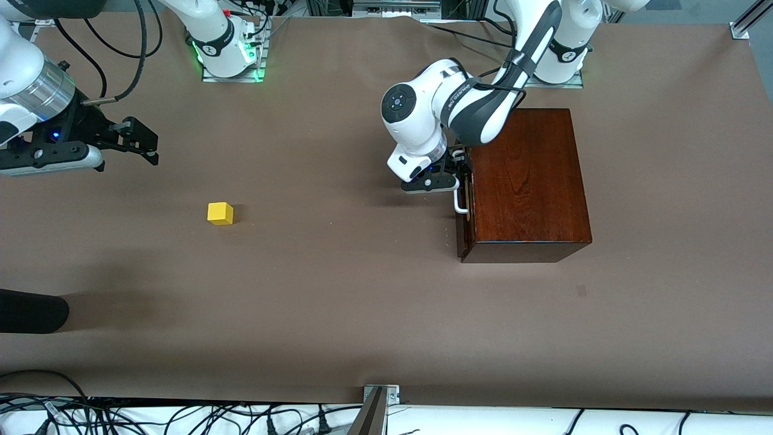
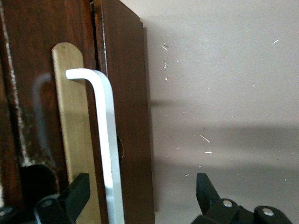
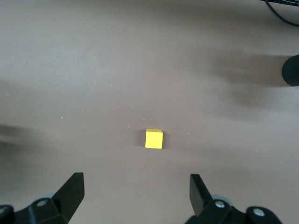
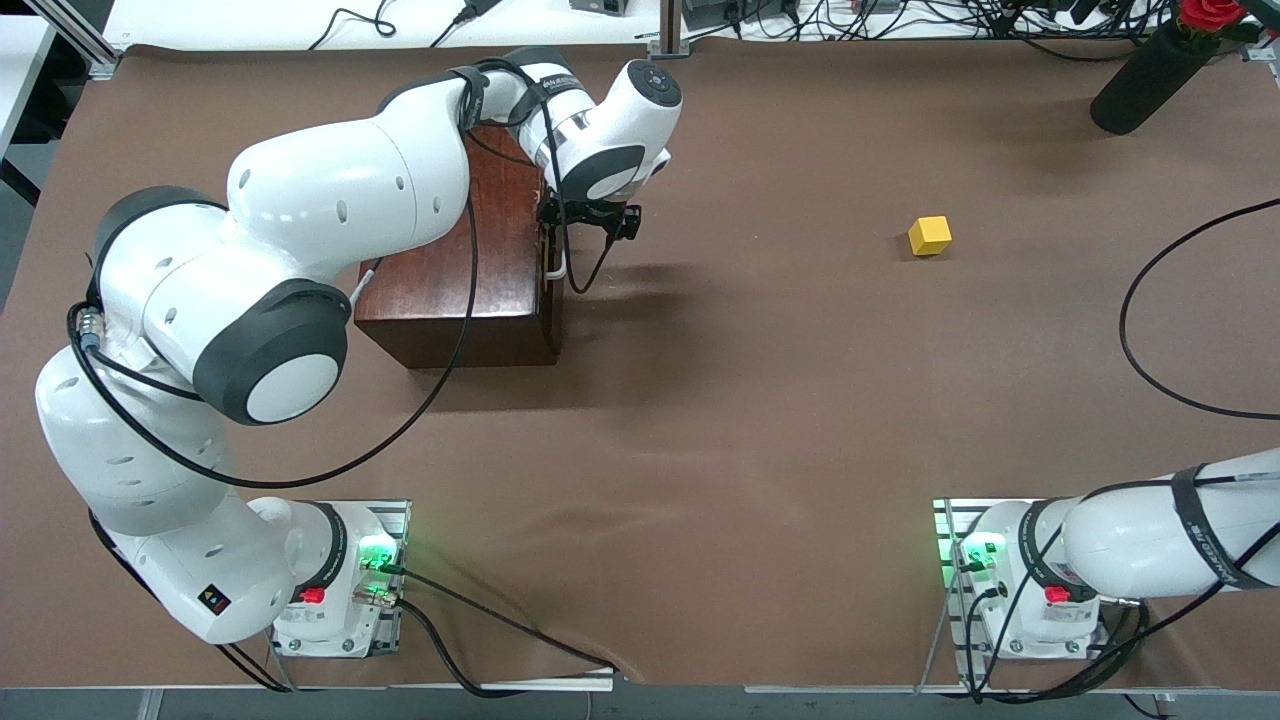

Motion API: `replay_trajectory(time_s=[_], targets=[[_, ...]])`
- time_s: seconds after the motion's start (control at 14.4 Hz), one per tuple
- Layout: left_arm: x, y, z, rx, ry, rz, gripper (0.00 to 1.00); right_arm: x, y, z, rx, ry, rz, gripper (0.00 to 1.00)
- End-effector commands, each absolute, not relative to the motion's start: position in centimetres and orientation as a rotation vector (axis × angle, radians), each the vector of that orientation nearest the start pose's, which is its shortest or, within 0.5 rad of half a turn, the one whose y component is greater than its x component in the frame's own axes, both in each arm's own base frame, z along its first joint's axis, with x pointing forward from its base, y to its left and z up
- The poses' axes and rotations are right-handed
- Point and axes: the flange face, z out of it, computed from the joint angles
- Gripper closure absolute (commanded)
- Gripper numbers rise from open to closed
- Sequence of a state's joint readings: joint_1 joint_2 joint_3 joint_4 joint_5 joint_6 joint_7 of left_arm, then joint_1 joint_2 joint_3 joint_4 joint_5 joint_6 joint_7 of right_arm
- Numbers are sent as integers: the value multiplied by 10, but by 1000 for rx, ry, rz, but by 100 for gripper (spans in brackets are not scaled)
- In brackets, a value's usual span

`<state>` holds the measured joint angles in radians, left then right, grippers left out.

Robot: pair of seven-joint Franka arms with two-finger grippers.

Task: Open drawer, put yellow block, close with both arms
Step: 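Pull the drawer open by its handle with the left gripper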

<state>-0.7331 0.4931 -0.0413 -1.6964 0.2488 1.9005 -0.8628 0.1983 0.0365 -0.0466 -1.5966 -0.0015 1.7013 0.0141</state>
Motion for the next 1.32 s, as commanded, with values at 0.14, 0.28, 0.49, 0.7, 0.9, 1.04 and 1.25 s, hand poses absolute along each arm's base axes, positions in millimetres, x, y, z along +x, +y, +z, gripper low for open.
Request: replay_trajectory(time_s=[0.14,0.28,0.49,0.7,0.9,1.04,1.25], targets=[[466,-438,265,-2778,32,38,0,572,87,609,-3124,-225,-103,0],[467,-439,261,-2786,34,31,0,571,86,610,-3125,-228,-103,0],[470,-446,265,-2817,46,-8,0,572,86,609,-3126,-235,-108,0],[464,-464,268,-2871,57,-67,0,573,87,608,-3124,-235,-110,0],[459,-489,267,-2920,1,-116,0,573,89,609,-3127,-236,-113,0],[464,-504,268,-2940,-30,-140,0,573,88,609,-3117,-236,-111,0],[459,-529,268,-2968,-91,-157,0,573,87,608,-3127,-231,-113,0]])
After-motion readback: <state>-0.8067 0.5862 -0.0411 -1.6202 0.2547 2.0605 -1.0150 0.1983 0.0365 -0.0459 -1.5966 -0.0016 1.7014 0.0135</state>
